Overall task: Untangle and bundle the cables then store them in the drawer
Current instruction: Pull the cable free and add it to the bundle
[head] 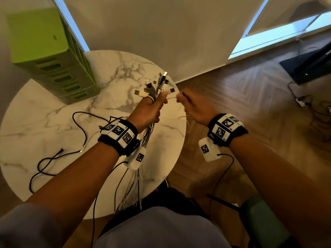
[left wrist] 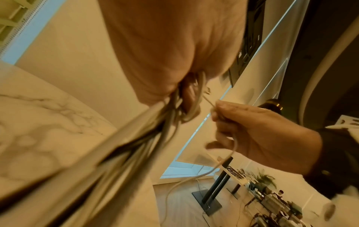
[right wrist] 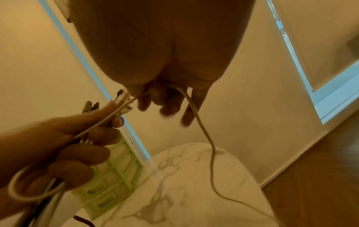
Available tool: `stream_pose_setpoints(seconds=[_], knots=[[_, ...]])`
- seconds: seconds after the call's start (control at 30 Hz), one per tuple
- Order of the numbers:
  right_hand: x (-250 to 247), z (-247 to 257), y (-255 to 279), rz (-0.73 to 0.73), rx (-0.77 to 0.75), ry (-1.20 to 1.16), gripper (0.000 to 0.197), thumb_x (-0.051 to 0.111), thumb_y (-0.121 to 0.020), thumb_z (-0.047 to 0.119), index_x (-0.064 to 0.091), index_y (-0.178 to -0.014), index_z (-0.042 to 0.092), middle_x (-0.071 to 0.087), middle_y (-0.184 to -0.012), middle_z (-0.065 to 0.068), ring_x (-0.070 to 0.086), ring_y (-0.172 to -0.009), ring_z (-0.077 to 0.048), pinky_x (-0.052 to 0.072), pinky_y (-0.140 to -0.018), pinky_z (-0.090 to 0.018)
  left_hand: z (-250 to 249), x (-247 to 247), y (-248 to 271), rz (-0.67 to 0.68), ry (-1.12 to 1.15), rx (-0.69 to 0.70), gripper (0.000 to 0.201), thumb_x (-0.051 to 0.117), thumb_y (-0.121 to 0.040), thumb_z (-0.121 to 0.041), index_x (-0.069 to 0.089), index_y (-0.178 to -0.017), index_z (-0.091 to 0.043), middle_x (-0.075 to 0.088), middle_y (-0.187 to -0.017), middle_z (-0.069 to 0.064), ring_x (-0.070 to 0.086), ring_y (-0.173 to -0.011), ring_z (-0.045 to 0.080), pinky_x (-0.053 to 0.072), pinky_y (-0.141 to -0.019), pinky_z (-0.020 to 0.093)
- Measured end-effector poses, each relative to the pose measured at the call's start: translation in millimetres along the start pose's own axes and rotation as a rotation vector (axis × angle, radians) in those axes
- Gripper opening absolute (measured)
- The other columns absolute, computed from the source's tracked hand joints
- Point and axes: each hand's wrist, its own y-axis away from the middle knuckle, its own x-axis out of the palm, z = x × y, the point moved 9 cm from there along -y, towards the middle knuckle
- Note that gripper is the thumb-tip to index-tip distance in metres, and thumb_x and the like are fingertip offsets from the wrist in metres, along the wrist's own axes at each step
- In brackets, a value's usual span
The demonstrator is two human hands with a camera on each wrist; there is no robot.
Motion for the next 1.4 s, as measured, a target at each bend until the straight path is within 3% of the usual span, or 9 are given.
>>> stream_pose_setpoints(seconds=[0.13,0.27,0.37,0.53,0.73,0.83,0.93,1.1,1.4], knots=[[-16,-26,17,-0.003,0.045,0.051,0.025,0.04,-0.107,0.028,0.056,-0.095,0.015,0.058,-0.081,0.012,0.054,-0.074,0.008,0.039,-0.068,-0.01,8,-33,-6,-0.211,0.141,-0.036,0.043,0.046,-0.102,-0.054,0.054,-0.081,-0.018,0.034,-0.049,-0.011,0.029,-0.041,0.007,0.032,-0.047,0.025],[18,-79,56,0.337,0.299,0.119,0.026,0.036,-0.107,0.034,0.052,-0.087,0.03,0.054,-0.079,0.014,0.05,-0.071,0.004,0.037,-0.073,-0.021,-1,-30,-8,-0.163,0.331,-0.032,0.039,0.042,-0.105,-0.048,0.046,-0.078,-0.021,0.032,-0.056,-0.011,0.021,-0.047,0.007,0.024,-0.047,0.023],[60,-92,84,0.598,0.381,0.169,0.026,0.039,-0.106,0.037,0.059,-0.11,0.02,0.066,-0.102,0.0,0.06,-0.091,-0.013,0.042,-0.086,-0.028,-10,-14,-6,-0.061,0.378,-0.01,0.041,0.039,-0.105,-0.05,0.043,-0.074,-0.023,0.031,-0.058,-0.008,0.022,-0.051,0.008,0.021,-0.051,0.024],[66,-19,55,0.483,0.138,-0.04,0.077,0.072,-0.089,0.028,0.03,-0.152,0.013,0.038,-0.152,0.0,0.037,-0.137,-0.01,0.031,-0.11,-0.025,-24,22,-1,0.081,0.292,0.016,0.05,0.044,-0.101,-0.058,0.041,-0.065,-0.024,0.034,-0.057,-0.006,0.034,-0.05,0.01,0.032,-0.059,0.03],[77,33,36,0.393,0.18,-0.575,0.024,0.063,-0.096,0.025,0.069,-0.101,0.002,0.074,-0.091,-0.009,0.07,-0.098,-0.028,0.047,-0.105,-0.05,-58,49,15,0.3,-0.08,0.078,0.054,0.043,-0.091,-0.075,0.057,-0.064,-0.031,0.06,-0.07,-0.003,0.063,-0.077,0.016,0.047,-0.1,0.045],[70,25,44,0.496,0.255,-0.745,0.033,0.068,-0.09,0.033,0.059,-0.072,0.006,0.051,-0.056,-0.011,0.06,-0.058,-0.024,0.051,-0.097,-0.059,-82,46,29,0.431,-0.127,0.053,0.052,0.043,-0.098,-0.063,0.052,-0.067,-0.023,0.063,-0.077,0.003,0.071,-0.104,0.02,0.042,-0.111,0.045],[39,10,35,0.41,0.231,-0.382,0.049,0.069,-0.085,0.047,0.062,-0.104,0.002,0.062,-0.073,-0.009,0.06,-0.06,-0.021,0.058,-0.083,-0.052,-106,41,43,0.508,-0.095,0.134,0.04,0.053,-0.103,-0.039,0.05,-0.068,-0.02,0.045,-0.064,0.01,0.069,-0.082,0.027,0.053,-0.097,0.033],[42,41,34,0.198,-0.028,0.317,0.035,0.051,-0.099,0.046,0.047,-0.11,0.013,0.054,-0.075,0.008,0.053,-0.065,-0.017,0.049,-0.067,-0.037,-106,16,26,0.15,-0.052,0.154,0.028,0.064,-0.095,-0.046,0.069,-0.086,-0.02,0.071,-0.068,0.001,0.074,-0.088,0.02,0.053,-0.095,0.036],[46,71,27,0.023,0.013,-0.304,0.025,0.038,-0.105,0.028,0.037,-0.126,0.013,0.055,-0.079,0.006,0.055,-0.063,-0.012,0.051,-0.066,-0.042,-84,4,19,-0.066,-0.15,0.248,0.039,0.066,-0.093,-0.051,0.07,-0.101,-0.013,0.069,-0.077,-0.003,0.065,-0.075,0.009,0.048,-0.076,0.032]])
